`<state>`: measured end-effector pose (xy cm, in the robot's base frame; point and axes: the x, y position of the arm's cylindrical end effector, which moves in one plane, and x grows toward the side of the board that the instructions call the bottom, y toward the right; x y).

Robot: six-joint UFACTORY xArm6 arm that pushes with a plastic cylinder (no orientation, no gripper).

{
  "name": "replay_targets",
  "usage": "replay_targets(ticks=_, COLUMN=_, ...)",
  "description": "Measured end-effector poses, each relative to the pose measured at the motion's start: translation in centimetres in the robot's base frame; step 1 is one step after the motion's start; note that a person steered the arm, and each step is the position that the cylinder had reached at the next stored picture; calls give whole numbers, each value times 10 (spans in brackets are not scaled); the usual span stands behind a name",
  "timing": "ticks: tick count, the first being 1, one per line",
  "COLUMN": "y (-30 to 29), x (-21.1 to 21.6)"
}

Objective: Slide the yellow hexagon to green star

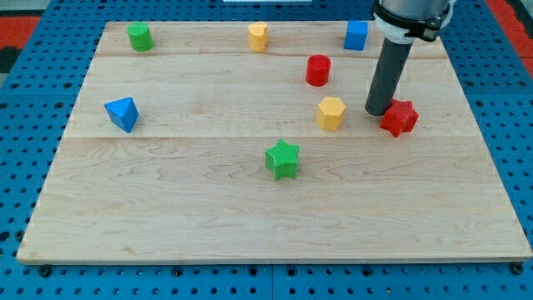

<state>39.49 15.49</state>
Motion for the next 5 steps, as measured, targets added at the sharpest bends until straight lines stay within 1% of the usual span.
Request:
replay_targets(ticks=1, y=0, x=-7)
replay_targets(ticks=2, y=-10, x=-42)
replay_targets(ticks=4, y=-11, x=-48)
replay_targets(ticks=5, y=-26, x=-36)
